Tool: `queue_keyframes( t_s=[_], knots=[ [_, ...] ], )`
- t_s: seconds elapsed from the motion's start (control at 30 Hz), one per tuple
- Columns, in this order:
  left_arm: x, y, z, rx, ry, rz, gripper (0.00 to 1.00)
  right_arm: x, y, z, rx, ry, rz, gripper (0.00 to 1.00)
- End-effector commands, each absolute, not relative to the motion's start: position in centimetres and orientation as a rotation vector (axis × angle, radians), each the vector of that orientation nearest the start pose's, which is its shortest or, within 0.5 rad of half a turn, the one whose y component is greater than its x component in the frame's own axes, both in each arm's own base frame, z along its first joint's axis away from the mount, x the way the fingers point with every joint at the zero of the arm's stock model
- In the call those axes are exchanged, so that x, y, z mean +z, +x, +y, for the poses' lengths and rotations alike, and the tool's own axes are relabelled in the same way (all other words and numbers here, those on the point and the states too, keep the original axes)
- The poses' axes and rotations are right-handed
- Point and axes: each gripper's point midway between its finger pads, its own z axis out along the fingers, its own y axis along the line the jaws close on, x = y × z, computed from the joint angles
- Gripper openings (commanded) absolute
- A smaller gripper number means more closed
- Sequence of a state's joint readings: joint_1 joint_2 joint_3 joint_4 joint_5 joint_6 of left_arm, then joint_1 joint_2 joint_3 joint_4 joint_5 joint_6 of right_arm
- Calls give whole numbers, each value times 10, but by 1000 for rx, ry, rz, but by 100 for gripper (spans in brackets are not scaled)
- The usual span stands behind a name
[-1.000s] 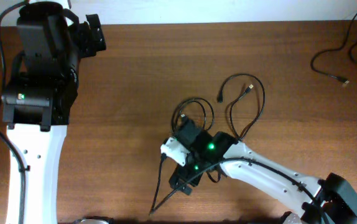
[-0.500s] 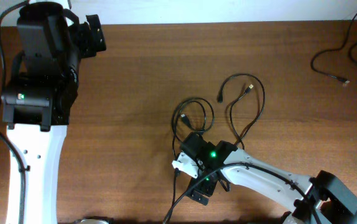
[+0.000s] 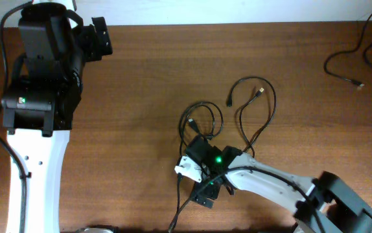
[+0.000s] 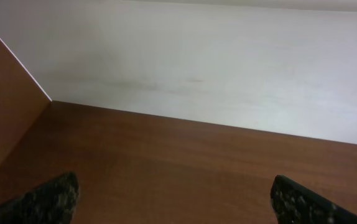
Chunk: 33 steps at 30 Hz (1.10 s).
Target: Untangle cables
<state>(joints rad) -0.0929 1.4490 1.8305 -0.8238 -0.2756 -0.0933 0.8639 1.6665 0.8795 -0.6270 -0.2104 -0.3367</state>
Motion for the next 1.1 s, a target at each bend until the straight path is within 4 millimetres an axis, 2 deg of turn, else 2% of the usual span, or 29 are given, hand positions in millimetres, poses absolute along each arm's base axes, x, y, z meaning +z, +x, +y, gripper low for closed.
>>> queue_keyframes(
  t_s=[0.0, 0.03, 0.07, 0.1, 0.37, 0.47, 0.5, 0.57, 0.6, 0.7, 0.73, 0.77, 0.8, 0.87, 0.93, 1.0, 1.07],
  knots=[
    [425, 408, 9, 155, -161, 1980, 99, -21, 161, 245, 367, -1769, 2547, 97],
    [425, 408, 9, 155, -162, 1980, 99, -26, 160, 245, 371, -1774, 2558, 65],
    [425, 408, 9, 155, -162, 1980, 99, -31, 159, 244, 368, -1779, 2570, 16],
    [425, 408, 9, 155, -162, 1980, 99, -34, 158, 244, 365, -1782, 2577, 4],
    [425, 408, 9, 155, -161, 1981, 99, -33, 157, 251, 415, -1768, 2576, 4],
    [425, 408, 9, 155, -161, 1981, 99, -16, 165, 259, 418, -1714, 2605, 4],
    [425, 408, 9, 155, -161, 1981, 99, -1, 172, 264, 422, -1675, 2616, 4],
    [425, 408, 9, 155, -161, 1981, 99, 40, 193, 278, 435, -1554, 2631, 4],
    [425, 408, 9, 155, -162, 1981, 99, 71, 208, 287, 452, -1473, 2622, 4],
    [425, 408, 9, 155, -162, 1980, 99, 167, 249, 313, 504, -1343, 2456, 4],
    [425, 408, 9, 155, -162, 1980, 99, 197, 264, 316, 490, -1263, 2413, 4],
    [425, 408, 9, 155, -162, 1980, 99, 238, 286, 315, 448, -1130, 2367, 4],
    [425, 408, 9, 155, -162, 1980, 99, 266, 300, 311, 418, -1032, 2336, 4],
    [425, 408, 9, 154, -161, 1981, 99, 356, 333, 292, 367, -823, 2169, 4],
    [425, 408, 9, 154, -161, 1981, 99, 403, 347, 273, 345, -721, 2077, 4],
    [425, 408, 9, 154, -161, 1981, 99, 439, 357, 250, 323, -627, 2008, 4],
    [425, 408, 9, 154, -161, 1981, 99, 478, 368, 217, 317, -498, 1938, 4]
  ],
)
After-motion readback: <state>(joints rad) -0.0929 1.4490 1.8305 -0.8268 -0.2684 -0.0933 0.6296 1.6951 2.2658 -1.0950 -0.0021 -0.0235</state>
